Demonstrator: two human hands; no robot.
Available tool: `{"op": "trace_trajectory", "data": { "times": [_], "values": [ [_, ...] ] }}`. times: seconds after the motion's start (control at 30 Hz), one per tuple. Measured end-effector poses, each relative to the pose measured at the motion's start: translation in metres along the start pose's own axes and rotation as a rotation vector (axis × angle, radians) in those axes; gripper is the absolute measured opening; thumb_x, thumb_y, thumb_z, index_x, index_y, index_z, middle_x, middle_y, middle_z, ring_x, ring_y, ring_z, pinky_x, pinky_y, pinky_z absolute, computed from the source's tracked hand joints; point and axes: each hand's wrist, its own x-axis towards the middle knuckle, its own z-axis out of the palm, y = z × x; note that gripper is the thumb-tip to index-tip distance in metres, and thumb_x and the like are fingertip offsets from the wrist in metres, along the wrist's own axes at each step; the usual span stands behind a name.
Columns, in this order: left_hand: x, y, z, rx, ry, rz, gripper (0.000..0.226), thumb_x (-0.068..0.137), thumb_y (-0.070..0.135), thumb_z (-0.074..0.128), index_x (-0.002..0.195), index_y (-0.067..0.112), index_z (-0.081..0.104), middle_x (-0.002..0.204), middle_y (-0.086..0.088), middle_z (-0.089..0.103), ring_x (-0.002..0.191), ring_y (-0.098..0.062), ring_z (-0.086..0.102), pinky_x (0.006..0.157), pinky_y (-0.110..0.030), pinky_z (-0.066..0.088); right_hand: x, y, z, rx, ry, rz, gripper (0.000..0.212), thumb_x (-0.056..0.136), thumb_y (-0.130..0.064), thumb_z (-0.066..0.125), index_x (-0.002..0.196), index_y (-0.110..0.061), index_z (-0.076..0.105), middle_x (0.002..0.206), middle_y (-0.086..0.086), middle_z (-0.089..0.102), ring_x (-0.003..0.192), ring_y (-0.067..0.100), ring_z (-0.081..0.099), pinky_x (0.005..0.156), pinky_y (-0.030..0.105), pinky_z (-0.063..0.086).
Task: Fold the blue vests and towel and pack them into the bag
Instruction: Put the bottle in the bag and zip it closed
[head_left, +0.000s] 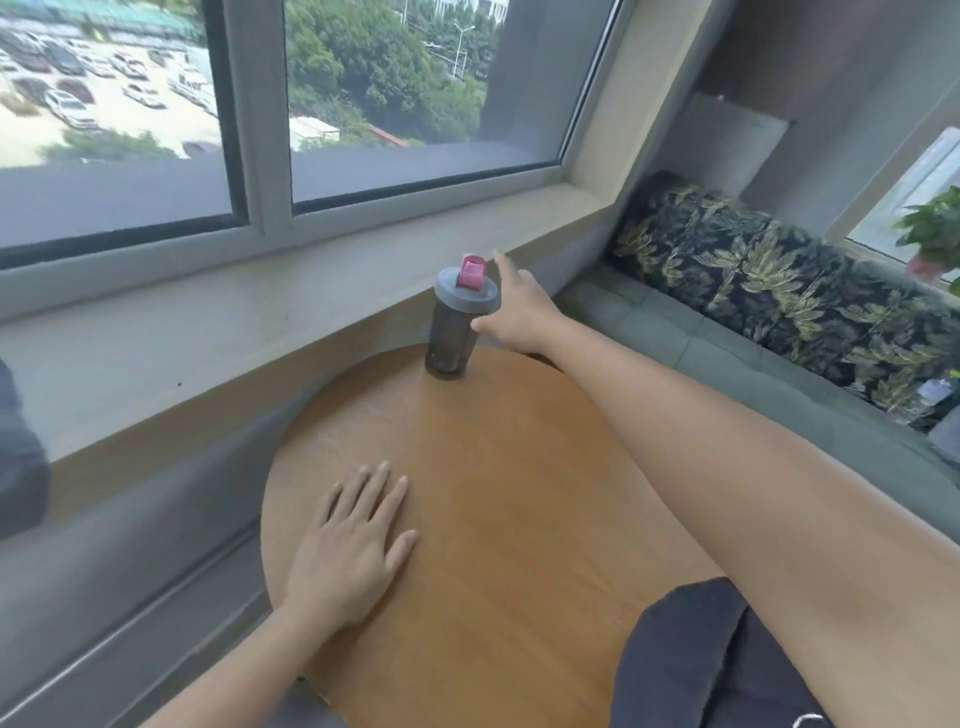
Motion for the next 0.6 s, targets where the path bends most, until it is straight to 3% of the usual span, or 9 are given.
{"op": "trace_trajectory", "data": {
  "times": [0.17,0.3,0.43,0.6],
  "values": [
    [0.0,0.002,0.001,0.031,-0.008,0.006,0.071,0.102,0.068,0.011,0.163,0.032,0.017,0.171,0.004,0.008,0.158,-0.017,0.002,0.125,-0.043,0.009,0.061,-0.003,0.026,0.037,0.046,0.041,0.105,0.081,-0.034,0.083,0.158,-0.033,0.012,0.151,0.01,0.027,0.134,0.033,0.041,0.111,0.047,0.041],
    [0.0,0.001,0.002,0.046,-0.002,0.011,0.069,0.104,0.065,0.017,0.162,0.029,0.025,0.17,0.002,0.016,0.158,-0.02,0.011,0.124,-0.045,0.014,0.08,0.006,0.052,0.099,0.121,0.018,0.079,0.077,-0.038,0.085,0.136,-0.035,0.032,0.136,0.008,0.039,0.122,0.032,0.047,0.101,0.045,0.047],
    [0.0,0.0,0.003,0.053,0.007,0.013,0.069,0.104,0.065,0.016,0.163,0.03,0.021,0.17,0.003,0.012,0.158,-0.019,0.006,0.124,-0.045,0.012,0.077,0.011,0.07,0.091,0.247,-0.026,0.069,0.078,-0.033,0.085,0.122,-0.027,0.032,0.121,0.006,0.043,0.111,0.03,0.047,0.084,0.035,0.04],
    [-0.001,-0.002,0.004,0.039,0.003,0.009,0.07,0.103,0.067,0.011,0.163,0.031,0.018,0.171,0.004,0.009,0.158,-0.017,0.002,0.124,-0.045,0.009,0.053,0.013,0.057,0.039,0.241,-0.073,0.069,0.078,-0.032,0.083,0.122,-0.026,0.03,0.116,0.004,0.041,0.109,0.028,0.044,0.083,0.036,0.038]
  ]
}}
